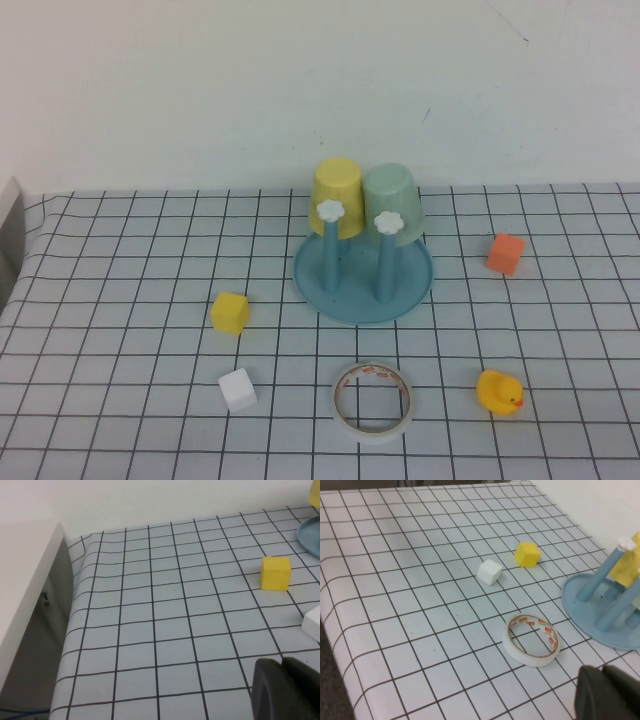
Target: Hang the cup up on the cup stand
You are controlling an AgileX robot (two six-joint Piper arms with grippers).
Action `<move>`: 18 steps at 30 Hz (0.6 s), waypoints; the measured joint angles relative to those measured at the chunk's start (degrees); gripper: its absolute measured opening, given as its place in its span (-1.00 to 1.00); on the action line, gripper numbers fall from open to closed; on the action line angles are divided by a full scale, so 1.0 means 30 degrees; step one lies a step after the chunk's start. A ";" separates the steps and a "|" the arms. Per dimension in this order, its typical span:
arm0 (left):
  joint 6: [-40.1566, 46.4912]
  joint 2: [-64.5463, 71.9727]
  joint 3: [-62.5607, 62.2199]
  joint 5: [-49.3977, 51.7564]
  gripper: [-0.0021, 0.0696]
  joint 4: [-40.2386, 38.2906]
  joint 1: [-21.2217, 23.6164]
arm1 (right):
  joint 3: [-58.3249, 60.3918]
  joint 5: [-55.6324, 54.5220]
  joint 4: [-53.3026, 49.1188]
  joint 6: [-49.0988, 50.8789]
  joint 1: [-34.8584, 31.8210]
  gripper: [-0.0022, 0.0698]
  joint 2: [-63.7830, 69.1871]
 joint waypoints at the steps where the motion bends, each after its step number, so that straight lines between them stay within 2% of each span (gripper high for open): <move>1: 0.0000 0.0000 0.0000 0.0000 -0.95 -0.0061 0.0040 | 0.0000 0.0000 0.0000 0.0000 0.0000 -0.94 0.0000; 18: 0.0000 0.0000 0.0000 -0.0034 -0.95 -0.0775 0.0181 | 0.0000 0.0000 0.0000 0.0000 0.0000 -0.94 0.0000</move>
